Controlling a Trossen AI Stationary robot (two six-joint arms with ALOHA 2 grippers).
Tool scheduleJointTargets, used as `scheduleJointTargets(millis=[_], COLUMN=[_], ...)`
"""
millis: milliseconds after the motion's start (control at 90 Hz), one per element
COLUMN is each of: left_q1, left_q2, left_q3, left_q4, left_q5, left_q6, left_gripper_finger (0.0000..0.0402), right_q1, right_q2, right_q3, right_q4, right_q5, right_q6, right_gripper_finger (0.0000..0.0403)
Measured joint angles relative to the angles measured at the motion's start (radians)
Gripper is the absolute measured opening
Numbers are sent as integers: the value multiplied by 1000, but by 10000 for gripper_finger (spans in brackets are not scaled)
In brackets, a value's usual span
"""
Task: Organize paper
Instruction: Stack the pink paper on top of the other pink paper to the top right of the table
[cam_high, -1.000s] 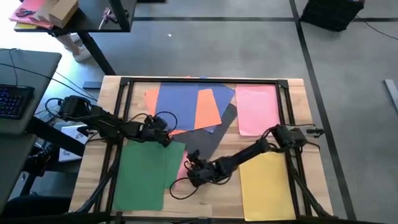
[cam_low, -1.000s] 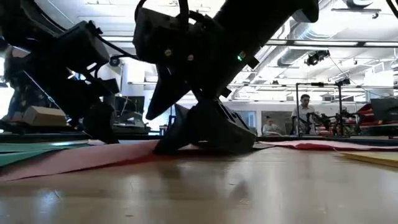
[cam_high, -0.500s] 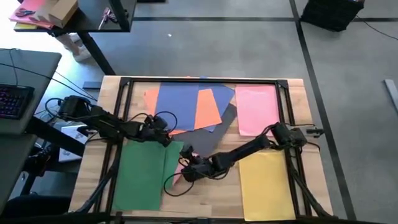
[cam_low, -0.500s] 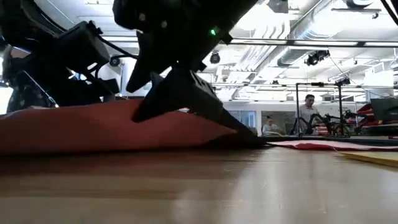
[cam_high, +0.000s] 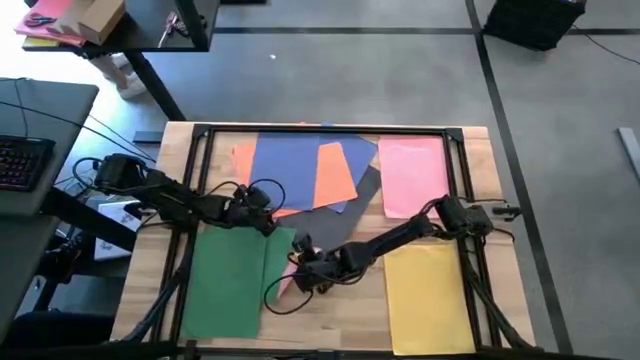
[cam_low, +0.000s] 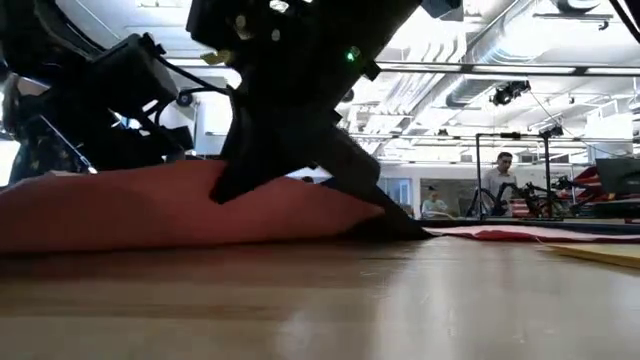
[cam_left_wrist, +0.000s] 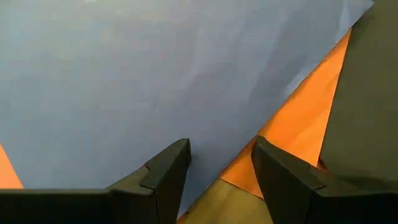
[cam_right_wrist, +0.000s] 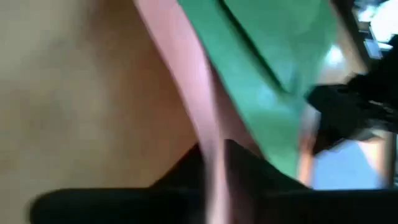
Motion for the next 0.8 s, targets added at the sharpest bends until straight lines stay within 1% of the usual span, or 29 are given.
scheduleJointTargets(millis=[56,122,267,444,544,656,722,800], left_q1=[0,0,-1,0,0,0,0,0], left_q2=[0,0,1,1,1,1,1,1], left_q3=[0,-1,-2,-2,-2,-2,-2,-2], left_q4=[6,20,60,93,96,98,99,100], left_q5=[-1,-6,-8,-8,-9,-13,-14,-16], left_q6=[2,3,24,46,49,58,62,62], left_gripper_finger=[168,168,168,168,168,168,168,168], right_q1=[-4,-5,-5,-5,-7,-13,-22,-37], right_q2=[0,0,0,0,-2,-2,-2,-2], right_q3=[0,5,78,204,252,264,264,264], right_q4=[-7,-30,-187,-518,-717,-953,-1084,-1188], right_q5=[-52,-139,-291,-469,-559,-561,-516,-431], right_q6=[45,102,206,329,398,466,506,545], right_gripper_finger=[11,4,1,0,0,0,0,0])
